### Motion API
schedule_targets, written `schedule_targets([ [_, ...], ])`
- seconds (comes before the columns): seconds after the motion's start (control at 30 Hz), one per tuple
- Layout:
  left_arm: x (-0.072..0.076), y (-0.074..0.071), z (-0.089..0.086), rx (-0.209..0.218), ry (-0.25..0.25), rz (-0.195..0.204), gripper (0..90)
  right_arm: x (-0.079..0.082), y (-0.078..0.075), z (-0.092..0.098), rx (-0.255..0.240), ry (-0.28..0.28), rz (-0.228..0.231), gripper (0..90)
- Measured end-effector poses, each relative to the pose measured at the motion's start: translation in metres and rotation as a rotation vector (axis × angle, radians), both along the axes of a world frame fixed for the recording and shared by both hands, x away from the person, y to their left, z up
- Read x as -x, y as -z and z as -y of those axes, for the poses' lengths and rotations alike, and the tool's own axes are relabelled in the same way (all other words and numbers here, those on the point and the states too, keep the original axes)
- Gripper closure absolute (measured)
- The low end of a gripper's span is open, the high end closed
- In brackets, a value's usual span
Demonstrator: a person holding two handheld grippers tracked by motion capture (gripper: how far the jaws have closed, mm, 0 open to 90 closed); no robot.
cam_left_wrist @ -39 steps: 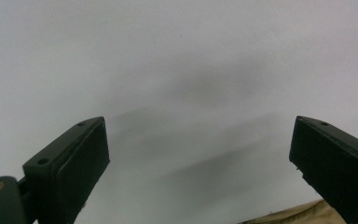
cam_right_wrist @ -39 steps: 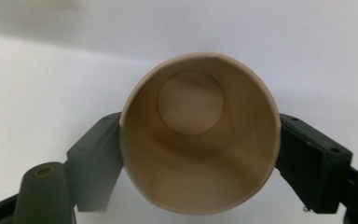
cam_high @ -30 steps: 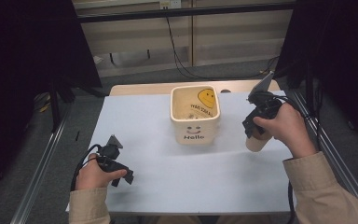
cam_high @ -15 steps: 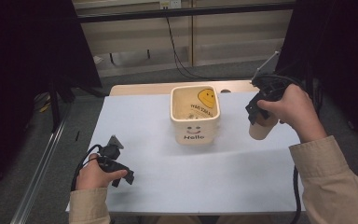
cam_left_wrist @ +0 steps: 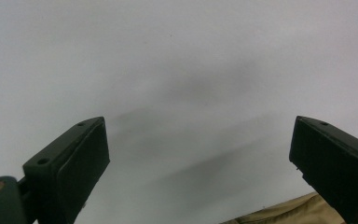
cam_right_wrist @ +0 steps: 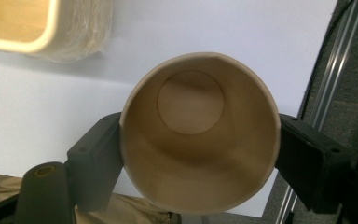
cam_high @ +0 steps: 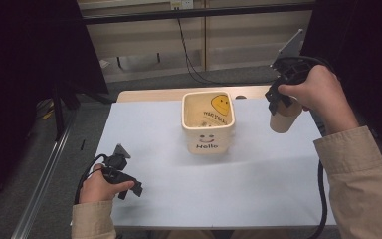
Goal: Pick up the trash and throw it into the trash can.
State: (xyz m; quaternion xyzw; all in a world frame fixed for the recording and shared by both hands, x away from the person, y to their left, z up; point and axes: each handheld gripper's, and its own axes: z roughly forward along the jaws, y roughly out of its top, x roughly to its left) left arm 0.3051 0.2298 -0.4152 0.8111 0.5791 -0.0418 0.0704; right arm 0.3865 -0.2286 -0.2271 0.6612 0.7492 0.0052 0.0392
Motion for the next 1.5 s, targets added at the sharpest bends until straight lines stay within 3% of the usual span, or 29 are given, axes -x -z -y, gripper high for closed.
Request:
schedule_targets([
  [0.13, 0.000, 0.000, 0.000, -0.005, 0.009, 0.002, 4.6, -0.007, -0.018, -0.003, 0.014, 0.008, 0.004, 21.3],
  [0.43, 0.002, 0.002, 0.000, 0.021, -0.016, -0.002, 4.6, -0.019, -0.039, -0.006, 0.028, 0.029, 0.028, 21.5],
  [0.47, 0.001, 0.001, -0.002, 0.004, 0.010, 0.000, 4.6, -0.021, -0.041, -0.007, 0.034, 0.018, 0.030, 21.5],
  [0.5, 0.001, 0.002, -0.002, 0.007, 0.000, 0.009, 4.6, -0.023, -0.043, -0.009, 0.032, 0.020, 0.027, 21.5],
  [0.67, 0.000, 0.003, 0.001, 0.018, 0.013, -0.014, 4.6, -0.030, -0.046, -0.015, 0.036, 0.021, 0.027, 21.5],
  [0.9, -0.001, 0.004, 0.002, 0.013, 0.022, 0.000, 4.6, -0.040, -0.047, -0.026, 0.037, 0.009, 0.026, 21.5],
  [1.1, 0.000, 0.003, 0.002, 0.023, 0.012, -0.005, 4.6, -0.046, -0.056, -0.043, 0.047, -0.009, 0.037, 21.6],
  [1.5, 0.002, 0.004, -0.001, 0.024, 0.019, -0.012, 4.6, -0.053, -0.067, -0.081, 0.020, -0.078, 0.057, 21.5],
])
